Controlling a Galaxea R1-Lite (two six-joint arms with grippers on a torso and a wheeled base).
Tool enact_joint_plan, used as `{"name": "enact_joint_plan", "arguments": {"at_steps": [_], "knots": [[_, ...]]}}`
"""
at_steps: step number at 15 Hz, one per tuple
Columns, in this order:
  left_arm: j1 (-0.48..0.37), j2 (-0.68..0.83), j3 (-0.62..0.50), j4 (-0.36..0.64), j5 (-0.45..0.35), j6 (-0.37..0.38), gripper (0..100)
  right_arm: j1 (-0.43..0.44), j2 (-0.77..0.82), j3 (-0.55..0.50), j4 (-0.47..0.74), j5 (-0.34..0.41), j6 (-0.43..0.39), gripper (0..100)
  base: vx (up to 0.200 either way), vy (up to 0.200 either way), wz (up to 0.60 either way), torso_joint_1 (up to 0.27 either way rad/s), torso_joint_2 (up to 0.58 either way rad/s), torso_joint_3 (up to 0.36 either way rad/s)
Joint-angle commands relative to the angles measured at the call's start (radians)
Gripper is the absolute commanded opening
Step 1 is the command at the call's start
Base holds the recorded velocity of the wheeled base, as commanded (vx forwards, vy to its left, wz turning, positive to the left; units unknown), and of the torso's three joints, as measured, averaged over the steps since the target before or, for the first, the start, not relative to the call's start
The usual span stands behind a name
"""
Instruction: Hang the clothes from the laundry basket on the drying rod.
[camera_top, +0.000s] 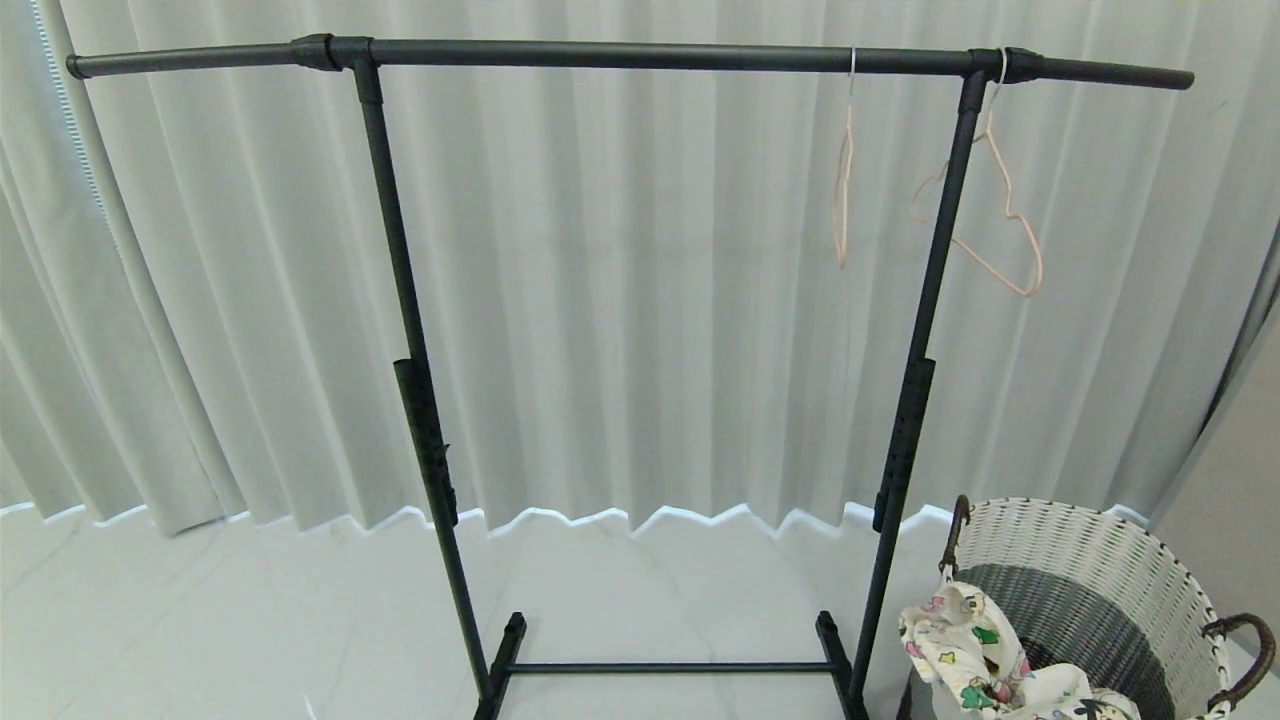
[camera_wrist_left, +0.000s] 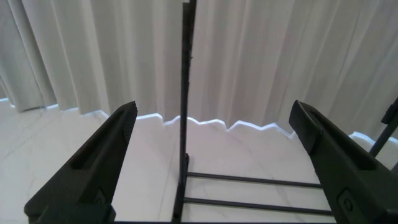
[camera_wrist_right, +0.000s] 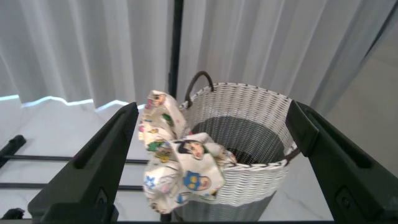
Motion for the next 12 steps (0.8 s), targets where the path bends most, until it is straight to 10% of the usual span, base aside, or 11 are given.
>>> {"name": "enact_joint_plan", "arguments": {"at_steps": [1, 12], "knots": [[0.001, 0.002, 0.0, 0.0, 0.0, 0.0, 100, 0.0, 0.0, 0.0, 0.0, -0.001, 0.005, 100, 0.0, 0.0, 0.0, 0.0, 0.0, 0.0], [0.001, 0.002, 0.0, 0.0, 0.0, 0.001, 100, 0.001, 0.002, -0.008, -0.007, 0.012, 0.001, 100, 0.0, 0.0, 0.0, 0.0, 0.0, 0.0]]}}
